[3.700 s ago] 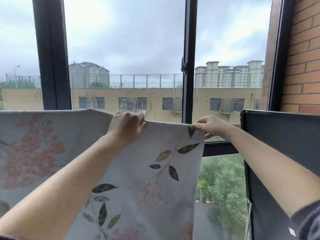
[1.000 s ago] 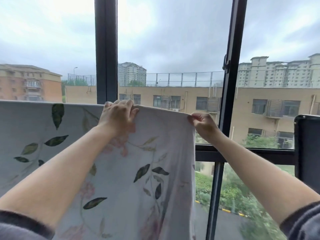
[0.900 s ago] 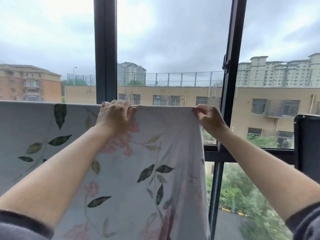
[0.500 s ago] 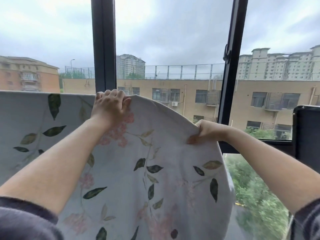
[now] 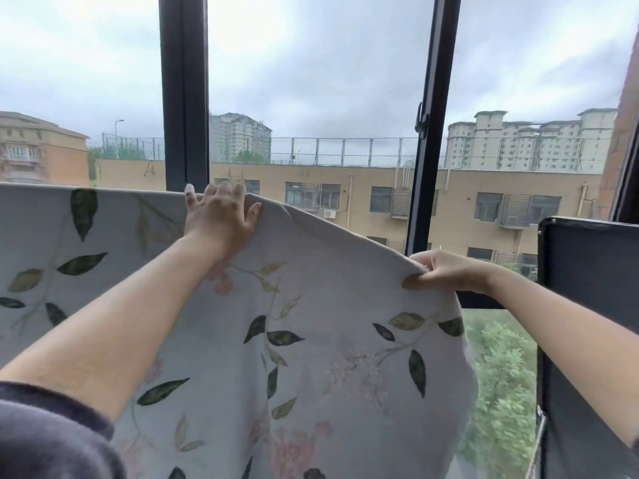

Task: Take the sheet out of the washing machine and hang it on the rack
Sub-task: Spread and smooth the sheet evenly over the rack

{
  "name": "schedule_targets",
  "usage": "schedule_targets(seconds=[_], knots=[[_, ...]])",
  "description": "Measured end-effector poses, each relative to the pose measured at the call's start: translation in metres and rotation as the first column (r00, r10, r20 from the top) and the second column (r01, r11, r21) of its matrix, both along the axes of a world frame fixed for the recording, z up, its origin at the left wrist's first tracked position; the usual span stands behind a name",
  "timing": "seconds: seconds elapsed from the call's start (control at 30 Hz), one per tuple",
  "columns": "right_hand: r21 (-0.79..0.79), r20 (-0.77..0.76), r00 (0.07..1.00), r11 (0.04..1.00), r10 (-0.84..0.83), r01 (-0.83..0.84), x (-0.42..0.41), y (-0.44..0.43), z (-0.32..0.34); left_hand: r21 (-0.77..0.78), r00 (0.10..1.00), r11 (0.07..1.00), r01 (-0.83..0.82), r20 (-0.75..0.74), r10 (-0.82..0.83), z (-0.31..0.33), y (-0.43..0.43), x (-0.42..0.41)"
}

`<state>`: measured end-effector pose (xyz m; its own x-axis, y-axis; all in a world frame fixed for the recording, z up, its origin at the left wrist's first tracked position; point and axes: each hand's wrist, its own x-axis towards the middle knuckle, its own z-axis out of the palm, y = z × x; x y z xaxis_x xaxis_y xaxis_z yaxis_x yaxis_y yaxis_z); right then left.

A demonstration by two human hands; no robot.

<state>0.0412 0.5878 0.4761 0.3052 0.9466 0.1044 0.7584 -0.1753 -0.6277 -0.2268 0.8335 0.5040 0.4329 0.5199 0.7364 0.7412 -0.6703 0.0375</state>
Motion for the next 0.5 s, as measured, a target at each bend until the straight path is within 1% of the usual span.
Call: schedule_targets(seconds=[0.07, 0.17, 0.2, 0.27, 0.33, 0.37, 0.43, 0.5], knots=[[-0.056, 0.075, 0.995, 0.996, -0.064, 0.068, 0.010, -0.015, 0.003, 0.034, 0.999, 0.998, 0.051, -0.008, -0.050, -0.004, -0.008, 0.011], [-0.166, 0.257, 0.951, 0.962, -0.169, 0.216, 0.024, -0.038, 0.002, 0.075, 0.992, 0.989, 0.124, -0.037, -0.122, -0.005, -0.021, 0.027], [-0.174, 0.273, 0.942, 0.953, -0.196, 0.249, 0.029, -0.044, 0.001, 0.083, 0.990, 0.988, 0.133, -0.055, -0.129, -0.005, -0.024, 0.032], [-0.143, 0.262, 0.929, 0.942, -0.261, 0.305, 0.033, -0.054, -0.003, 0.088, 0.990, 0.988, 0.129, -0.072, -0.123, -0.005, -0.029, 0.039], [-0.111, 0.231, 0.906, 0.916, -0.354, 0.386, 0.033, -0.058, -0.008, 0.095, 0.992, 0.990, 0.109, -0.073, -0.102, -0.005, -0.029, 0.042], [-0.105, 0.191, 0.899, 0.903, -0.393, 0.417, 0.031, -0.058, -0.011, 0.099, 0.993, 0.990, 0.104, -0.073, -0.097, -0.006, -0.029, 0.043], [-0.063, 0.077, 0.894, 0.893, -0.440, 0.445, 0.029, -0.056, -0.016, 0.113, 0.993, 0.989, 0.100, -0.069, -0.093, -0.007, -0.029, 0.043], [0.032, -0.097, 0.883, 0.886, -0.459, 0.463, 0.029, -0.052, -0.020, 0.129, 0.995, 0.987, 0.091, -0.063, -0.083, -0.009, -0.028, 0.041]])
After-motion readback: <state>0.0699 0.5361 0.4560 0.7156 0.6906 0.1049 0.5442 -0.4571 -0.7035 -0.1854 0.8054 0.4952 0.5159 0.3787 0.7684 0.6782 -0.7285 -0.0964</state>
